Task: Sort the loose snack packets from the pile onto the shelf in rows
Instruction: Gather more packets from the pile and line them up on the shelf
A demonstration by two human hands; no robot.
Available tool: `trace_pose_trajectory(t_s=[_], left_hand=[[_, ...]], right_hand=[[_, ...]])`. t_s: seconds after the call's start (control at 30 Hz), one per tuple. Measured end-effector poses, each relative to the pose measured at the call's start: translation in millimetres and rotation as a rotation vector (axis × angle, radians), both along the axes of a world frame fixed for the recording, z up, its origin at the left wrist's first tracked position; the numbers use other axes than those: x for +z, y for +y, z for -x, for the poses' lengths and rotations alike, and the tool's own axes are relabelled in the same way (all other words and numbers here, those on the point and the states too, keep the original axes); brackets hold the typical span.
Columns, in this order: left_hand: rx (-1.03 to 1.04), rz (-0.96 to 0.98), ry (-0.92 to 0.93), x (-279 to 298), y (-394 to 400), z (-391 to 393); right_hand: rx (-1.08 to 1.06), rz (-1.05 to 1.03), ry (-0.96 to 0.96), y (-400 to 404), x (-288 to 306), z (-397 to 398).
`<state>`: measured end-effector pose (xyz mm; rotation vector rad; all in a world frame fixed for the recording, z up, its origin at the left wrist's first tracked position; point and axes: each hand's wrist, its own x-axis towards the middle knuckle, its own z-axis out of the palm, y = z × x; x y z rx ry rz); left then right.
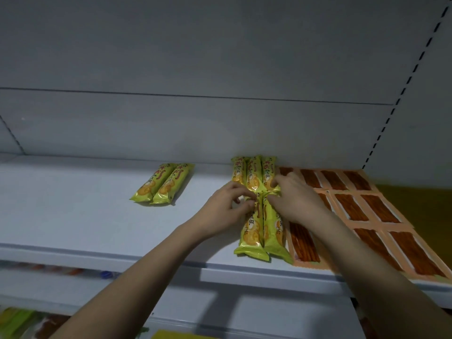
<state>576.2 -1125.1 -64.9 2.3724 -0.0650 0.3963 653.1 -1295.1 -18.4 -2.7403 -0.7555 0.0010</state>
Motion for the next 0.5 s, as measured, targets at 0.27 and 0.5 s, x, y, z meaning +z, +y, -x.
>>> trace_pose_trajectory(t_s=[0.27,0.5], left_hand=[[0.534,0.04,-0.27,0,99,30],[0.902,0.157,0.049,-30,164,62]], right_hand=[[0.18,-0.422,0.133,75,14,42],[0.027,-0.58,0.437,174,-39,76]])
